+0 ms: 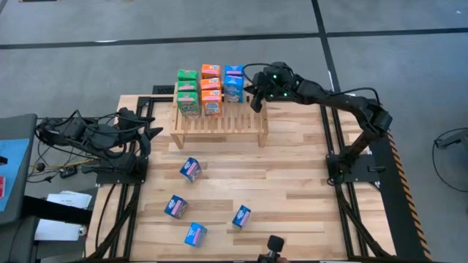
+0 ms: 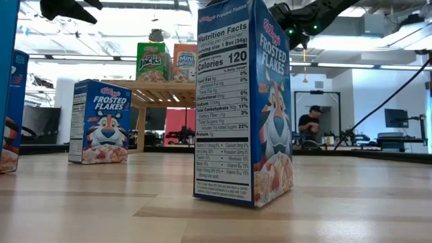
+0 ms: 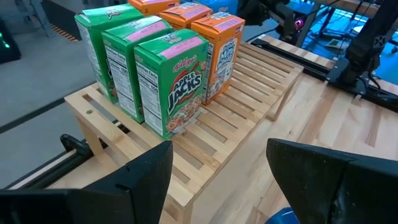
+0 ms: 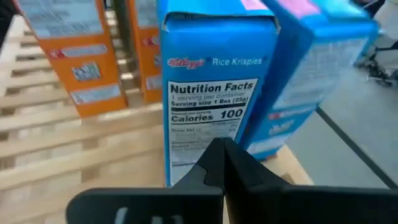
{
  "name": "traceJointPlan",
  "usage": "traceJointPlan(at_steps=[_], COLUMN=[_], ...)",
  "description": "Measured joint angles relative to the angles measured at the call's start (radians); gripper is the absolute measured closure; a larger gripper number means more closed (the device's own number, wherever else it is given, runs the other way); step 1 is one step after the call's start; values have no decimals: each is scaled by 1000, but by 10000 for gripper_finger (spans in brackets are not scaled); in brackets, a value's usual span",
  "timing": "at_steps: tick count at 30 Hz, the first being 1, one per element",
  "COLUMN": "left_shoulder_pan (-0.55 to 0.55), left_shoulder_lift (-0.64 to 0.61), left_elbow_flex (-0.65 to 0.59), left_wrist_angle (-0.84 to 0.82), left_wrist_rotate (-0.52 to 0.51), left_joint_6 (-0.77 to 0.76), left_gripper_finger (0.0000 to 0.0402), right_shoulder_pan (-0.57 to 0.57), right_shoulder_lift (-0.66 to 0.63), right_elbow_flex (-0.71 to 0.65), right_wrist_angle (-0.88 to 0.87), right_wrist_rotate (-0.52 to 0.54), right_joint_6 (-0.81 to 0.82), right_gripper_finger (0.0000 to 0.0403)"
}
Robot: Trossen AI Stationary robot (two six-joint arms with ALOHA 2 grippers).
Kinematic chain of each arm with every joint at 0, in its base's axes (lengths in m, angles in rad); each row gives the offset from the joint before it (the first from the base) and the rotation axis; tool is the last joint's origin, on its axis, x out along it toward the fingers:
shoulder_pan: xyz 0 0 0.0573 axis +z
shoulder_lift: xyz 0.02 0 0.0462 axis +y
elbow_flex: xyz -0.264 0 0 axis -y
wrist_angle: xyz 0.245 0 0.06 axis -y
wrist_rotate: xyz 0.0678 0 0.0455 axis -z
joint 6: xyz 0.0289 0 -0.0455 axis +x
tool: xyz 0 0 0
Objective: Stack cereal on shelf
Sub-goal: Put the top light blue cereal box on the shelf aligned with the other light blue cereal box, then put the light blue cereal box on the shelf aligned with the other light blue cereal boxes
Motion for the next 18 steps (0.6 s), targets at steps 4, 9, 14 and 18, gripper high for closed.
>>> traceJointPlan(at_steps=[4, 9, 14, 18], left_shoulder_pan=[0, 0, 0, 0], left_shoulder_lift=[0, 0, 0, 0], left_elbow_flex=[0, 0, 0, 0], left_wrist_angle=[0, 0, 0, 0], left_wrist_rotate=[-4, -3, 27, 119], left_joint_6=[0, 0, 0, 0], left_gripper_finger=[152, 152, 152, 152], right_shoulder_pan=[-3, -8, 7, 51], right_shoulder_lift=[0, -45, -163, -258], right_elbow_flex=[0, 0, 1, 1], right_wrist_angle=[-3, -7, -74, -121], right_wrist_rotate=[0, 10, 42, -17], right_joint_6=[3, 11, 45, 125], right_gripper_finger=[384, 381, 384, 366])
